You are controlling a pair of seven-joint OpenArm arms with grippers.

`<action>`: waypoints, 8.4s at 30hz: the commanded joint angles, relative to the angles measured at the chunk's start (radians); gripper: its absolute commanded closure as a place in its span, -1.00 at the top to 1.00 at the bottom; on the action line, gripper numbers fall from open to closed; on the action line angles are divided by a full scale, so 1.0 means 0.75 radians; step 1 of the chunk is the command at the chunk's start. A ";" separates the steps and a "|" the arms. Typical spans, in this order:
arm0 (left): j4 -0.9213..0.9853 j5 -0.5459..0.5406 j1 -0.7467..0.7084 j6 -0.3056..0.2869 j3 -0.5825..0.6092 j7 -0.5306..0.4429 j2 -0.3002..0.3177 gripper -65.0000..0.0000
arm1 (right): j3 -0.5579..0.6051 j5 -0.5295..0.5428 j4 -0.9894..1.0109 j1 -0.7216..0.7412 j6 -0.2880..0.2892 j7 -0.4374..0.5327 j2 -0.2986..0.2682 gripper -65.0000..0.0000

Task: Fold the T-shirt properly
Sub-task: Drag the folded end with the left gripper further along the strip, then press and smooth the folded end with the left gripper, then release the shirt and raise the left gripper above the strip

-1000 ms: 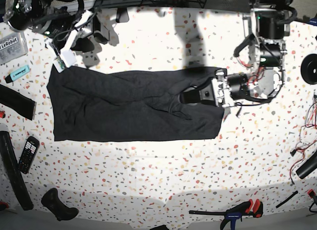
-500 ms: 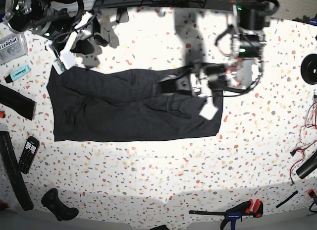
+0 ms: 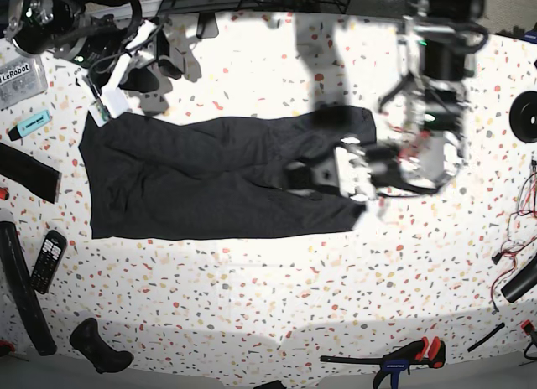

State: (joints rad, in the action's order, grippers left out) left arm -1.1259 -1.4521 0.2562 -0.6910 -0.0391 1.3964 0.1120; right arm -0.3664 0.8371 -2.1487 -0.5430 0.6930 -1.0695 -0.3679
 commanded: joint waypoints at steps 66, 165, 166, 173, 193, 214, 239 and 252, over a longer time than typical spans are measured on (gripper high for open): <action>-0.549 1.065 -0.186 0.608 0.004 -0.666 -0.201 -0.14 | -0.008 0.016 -0.025 0.001 0.007 0.090 -0.012 0.01; -0.258 1.202 0.149 0.307 0.325 -0.598 -0.050 -0.14 | -0.008 0.057 -0.025 0.066 0.007 0.079 -0.011 0.01; -0.258 1.203 0.149 0.307 0.325 -0.598 -0.057 -0.14 | -0.008 0.057 -0.025 0.066 0.007 0.079 -0.011 0.01; -0.257 1.297 0.150 0.307 0.325 -0.622 -0.123 -0.14 | -0.008 0.090 -0.025 0.066 0.007 0.074 -0.011 0.01; 0.183 1.244 0.343 0.307 0.325 -0.812 -0.160 -0.14 | -0.008 0.091 -0.025 0.066 0.007 0.061 -0.011 0.01; -0.103 0.944 0.409 0.091 0.325 -0.240 -0.138 -0.14 | -0.008 0.098 -0.025 0.066 0.007 0.035 -0.011 0.01; -0.990 1.565 -0.502 0.278 0.404 -0.739 0.066 -0.14 | 0.394 0.282 -0.076 0.067 0.007 -0.436 -0.012 0.01; -0.990 2.250 -0.496 0.915 0.833 -0.862 0.073 -0.14 | 0.394 0.281 -0.076 0.067 0.007 -0.436 -0.012 0.01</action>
State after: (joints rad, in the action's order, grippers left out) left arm -1.8557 0.2279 -0.1272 -0.0132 0.5865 0.7654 0.1688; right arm -0.0666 1.0252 -2.1880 -0.4957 0.6937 -1.4109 -0.3714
